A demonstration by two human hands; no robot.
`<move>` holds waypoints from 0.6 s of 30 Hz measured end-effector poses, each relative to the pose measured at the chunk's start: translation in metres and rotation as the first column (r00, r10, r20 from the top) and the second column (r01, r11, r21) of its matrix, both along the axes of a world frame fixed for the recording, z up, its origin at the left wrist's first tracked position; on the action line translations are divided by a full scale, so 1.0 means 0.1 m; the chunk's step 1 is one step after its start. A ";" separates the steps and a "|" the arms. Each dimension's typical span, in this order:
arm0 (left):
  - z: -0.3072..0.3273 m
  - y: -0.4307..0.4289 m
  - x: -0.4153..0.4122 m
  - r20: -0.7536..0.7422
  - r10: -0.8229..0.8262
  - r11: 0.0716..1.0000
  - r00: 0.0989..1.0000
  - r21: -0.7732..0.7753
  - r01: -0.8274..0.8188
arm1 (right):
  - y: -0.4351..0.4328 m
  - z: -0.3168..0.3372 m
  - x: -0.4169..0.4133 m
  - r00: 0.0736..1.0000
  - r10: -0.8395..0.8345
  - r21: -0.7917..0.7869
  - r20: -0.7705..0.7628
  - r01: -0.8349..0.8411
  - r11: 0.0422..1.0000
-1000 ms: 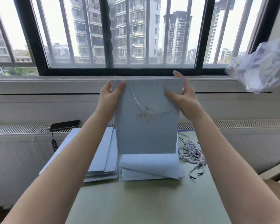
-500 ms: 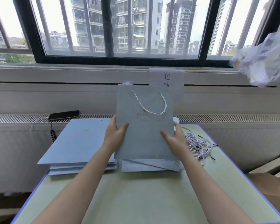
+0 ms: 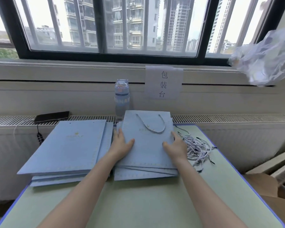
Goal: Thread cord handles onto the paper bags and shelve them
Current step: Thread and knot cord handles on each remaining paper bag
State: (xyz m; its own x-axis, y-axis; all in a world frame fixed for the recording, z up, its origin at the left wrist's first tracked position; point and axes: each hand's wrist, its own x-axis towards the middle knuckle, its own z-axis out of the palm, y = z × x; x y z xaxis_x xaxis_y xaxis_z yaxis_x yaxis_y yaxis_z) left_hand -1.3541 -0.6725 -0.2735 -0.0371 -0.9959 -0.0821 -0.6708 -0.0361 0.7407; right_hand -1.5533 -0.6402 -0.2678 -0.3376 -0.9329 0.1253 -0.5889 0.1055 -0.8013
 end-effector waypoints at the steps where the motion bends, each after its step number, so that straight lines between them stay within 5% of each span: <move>1: 0.01 0.01 0.00 -0.060 0.025 1.000 0.998 0.003 -0.025 | -0.05 0.02 -0.03 0.999 0.028 0.013 0.035 -0.029 1.000; 5: -0.03 0.04 0.01 -0.286 0.155 0.986 0.946 -0.020 -0.167 | -0.19 -0.04 -0.15 0.980 0.161 0.047 0.119 -0.167 0.985; 13: -0.11 -0.02 0.05 -0.403 0.169 0.978 0.899 -0.046 -0.204 | -0.27 -0.21 -0.27 0.946 0.284 0.033 0.155 -0.292 0.956; 15: -0.10 0.02 0.05 -0.401 0.099 0.985 0.911 -0.091 -0.147 | -0.25 -0.19 -0.22 0.954 0.289 0.051 0.079 -0.293 0.955; 18: -0.11 0.07 0.04 -0.133 -0.009 0.982 0.991 -0.189 -0.016 | -0.22 -0.19 -0.13 0.922 0.296 0.134 -0.248 -0.270 0.954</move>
State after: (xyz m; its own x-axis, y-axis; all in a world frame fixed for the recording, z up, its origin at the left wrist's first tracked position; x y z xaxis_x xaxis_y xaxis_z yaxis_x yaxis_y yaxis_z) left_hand -1.3505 -0.6659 -0.2841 -0.0314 -0.9930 0.1137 -0.5664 0.1115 0.8165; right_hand -1.5661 -0.6626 -0.2864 -0.0251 -0.9966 0.0790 -0.7929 -0.0283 -0.6087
